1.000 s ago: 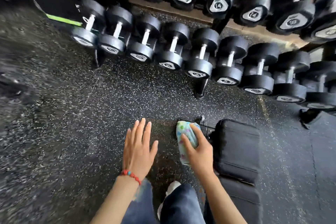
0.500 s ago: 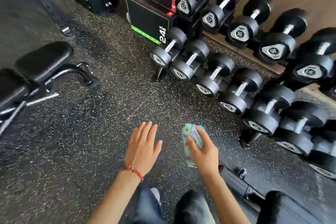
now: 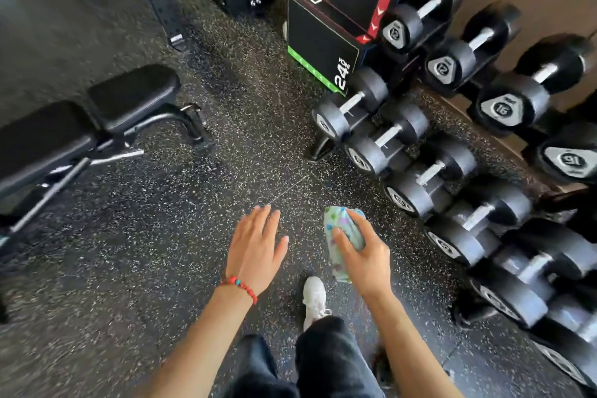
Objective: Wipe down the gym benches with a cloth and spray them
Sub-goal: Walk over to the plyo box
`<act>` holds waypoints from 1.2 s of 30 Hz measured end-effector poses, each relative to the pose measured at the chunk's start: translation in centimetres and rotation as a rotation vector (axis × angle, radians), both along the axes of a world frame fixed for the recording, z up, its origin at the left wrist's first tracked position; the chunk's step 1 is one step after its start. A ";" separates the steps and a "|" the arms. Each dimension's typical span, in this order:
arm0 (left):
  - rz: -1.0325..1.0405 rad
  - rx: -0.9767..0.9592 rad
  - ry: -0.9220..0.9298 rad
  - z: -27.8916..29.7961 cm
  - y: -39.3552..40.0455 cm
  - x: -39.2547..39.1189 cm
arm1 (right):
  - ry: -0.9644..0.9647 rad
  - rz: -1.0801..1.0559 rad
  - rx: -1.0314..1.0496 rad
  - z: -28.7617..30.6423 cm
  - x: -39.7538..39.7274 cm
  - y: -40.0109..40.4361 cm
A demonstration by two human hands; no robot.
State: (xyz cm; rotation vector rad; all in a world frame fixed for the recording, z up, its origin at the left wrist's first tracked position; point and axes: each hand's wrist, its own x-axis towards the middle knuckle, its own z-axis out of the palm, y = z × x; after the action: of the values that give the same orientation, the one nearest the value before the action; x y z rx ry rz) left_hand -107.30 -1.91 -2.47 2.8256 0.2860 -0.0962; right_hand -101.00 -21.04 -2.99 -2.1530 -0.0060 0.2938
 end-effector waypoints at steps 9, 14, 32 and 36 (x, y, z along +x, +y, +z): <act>0.103 -0.011 -0.031 1.8 0.2 9.6 | -0.004 0.112 -0.006 1.9 11.8 1.5; 0.171 0.002 -0.075 2.0 3.1 14.7 | -0.011 0.127 -0.011 1.7 17.7 4.9; 0.228 0.026 -0.079 1.4 26.5 39.3 | -0.029 0.158 0.026 1.6 43.3 27.8; 0.255 -0.002 -0.095 0.8 30.0 43.9 | -0.038 0.167 0.038 0.9 48.1 31.5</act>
State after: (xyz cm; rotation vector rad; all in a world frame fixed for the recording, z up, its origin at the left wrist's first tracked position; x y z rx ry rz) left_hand -63.38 28.06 -1.65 2.7537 0.6192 0.0924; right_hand -52.92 10.49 -2.14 -2.1234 -0.2122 0.3461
